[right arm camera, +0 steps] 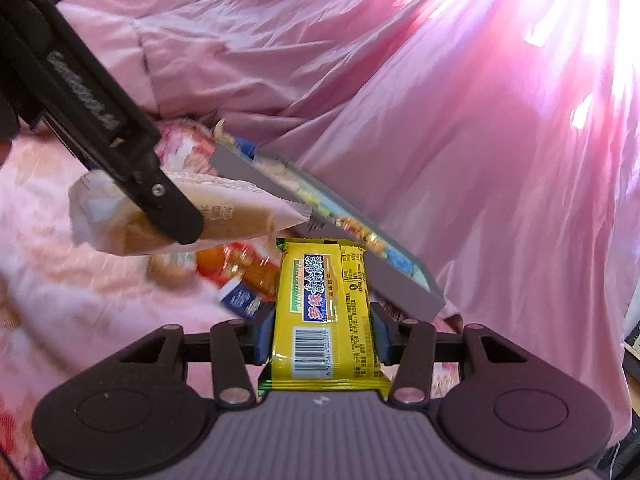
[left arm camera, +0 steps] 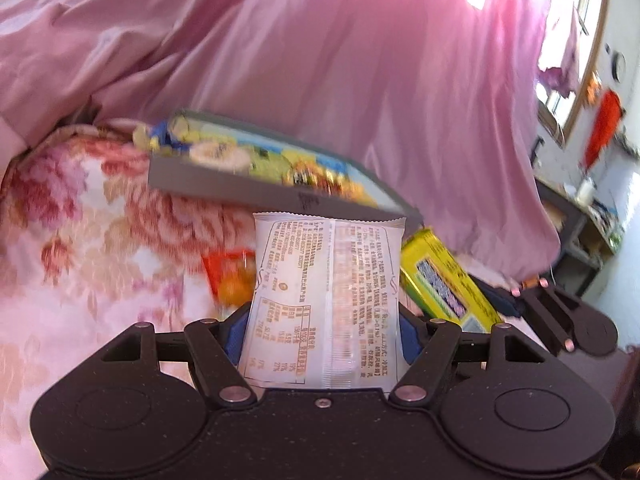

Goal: Organize snacks
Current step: 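Carry the yellow bar with the right tool toward the tray while the left tool holds the white packet, then lower the yellow bar into the tray and open the right tool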

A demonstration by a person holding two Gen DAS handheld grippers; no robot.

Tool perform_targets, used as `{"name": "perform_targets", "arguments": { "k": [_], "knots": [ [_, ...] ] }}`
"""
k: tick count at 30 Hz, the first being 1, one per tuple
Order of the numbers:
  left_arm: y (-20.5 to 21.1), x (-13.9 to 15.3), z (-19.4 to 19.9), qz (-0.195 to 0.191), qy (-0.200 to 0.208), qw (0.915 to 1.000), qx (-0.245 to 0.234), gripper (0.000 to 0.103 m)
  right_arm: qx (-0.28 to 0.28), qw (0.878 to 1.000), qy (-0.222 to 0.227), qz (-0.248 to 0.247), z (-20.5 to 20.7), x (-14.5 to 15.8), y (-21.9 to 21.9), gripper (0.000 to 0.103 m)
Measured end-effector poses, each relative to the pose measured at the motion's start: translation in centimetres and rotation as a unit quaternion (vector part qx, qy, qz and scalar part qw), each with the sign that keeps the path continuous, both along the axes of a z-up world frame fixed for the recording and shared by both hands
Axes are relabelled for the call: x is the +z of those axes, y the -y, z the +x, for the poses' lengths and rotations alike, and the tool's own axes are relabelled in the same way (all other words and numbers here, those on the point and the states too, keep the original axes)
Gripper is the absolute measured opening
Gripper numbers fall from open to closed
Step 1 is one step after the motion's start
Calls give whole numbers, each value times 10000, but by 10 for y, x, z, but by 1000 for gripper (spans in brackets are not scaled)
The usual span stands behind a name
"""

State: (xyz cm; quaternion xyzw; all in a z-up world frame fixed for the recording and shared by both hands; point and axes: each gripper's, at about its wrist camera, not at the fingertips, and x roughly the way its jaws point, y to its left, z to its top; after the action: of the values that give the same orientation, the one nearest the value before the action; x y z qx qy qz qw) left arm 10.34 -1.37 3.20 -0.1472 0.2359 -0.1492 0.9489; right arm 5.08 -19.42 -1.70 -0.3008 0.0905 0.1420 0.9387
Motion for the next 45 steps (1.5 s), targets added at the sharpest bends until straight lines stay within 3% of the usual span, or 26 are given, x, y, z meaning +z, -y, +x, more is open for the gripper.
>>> {"name": "perform_targets", "arguments": {
  "k": [4,7,8,9,10,17,23,31,34,36,39,45],
  "knots": [
    [-3,28,26,-58,300,9994,187,72,169,9998,107,30,19,23,0,52],
    [-6,47,50,-41,494,9982,344,71,202,9993,28,313,41,41,3,52],
    [-7,51,59,-55,521,9979,389,69,196,9990,-12,408,50,46,4,52],
    [-8,55,69,-95,562,9975,416,50,180,9984,-55,538,61,52,6,52],
    [-8,59,79,-88,552,9975,428,47,151,9978,-91,645,71,58,7,52],
    [1,51,132,299,277,9979,500,48,-121,9937,-595,938,157,83,5,52],
    [-2,35,148,495,128,9977,437,54,-249,9891,-976,1072,202,77,-1,52],
    [0,32,152,601,230,9973,367,65,-249,9848,-1185,1242,241,66,-13,52],
    [0,32,150,658,283,9970,302,78,-325,9802,-1381,1378,256,61,-15,54],
    [0,32,145,685,342,9967,261,92,-369,9764,-1509,1503,263,59,-13,62],
    [0,30,132,732,369,9966,85,97,-404,9719,-1525,1745,264,60,-6,87],
    [2,8,98,1045,198,9937,-341,101,-402,9698,-1336,2001,254,69,7,96]
  ]
}}
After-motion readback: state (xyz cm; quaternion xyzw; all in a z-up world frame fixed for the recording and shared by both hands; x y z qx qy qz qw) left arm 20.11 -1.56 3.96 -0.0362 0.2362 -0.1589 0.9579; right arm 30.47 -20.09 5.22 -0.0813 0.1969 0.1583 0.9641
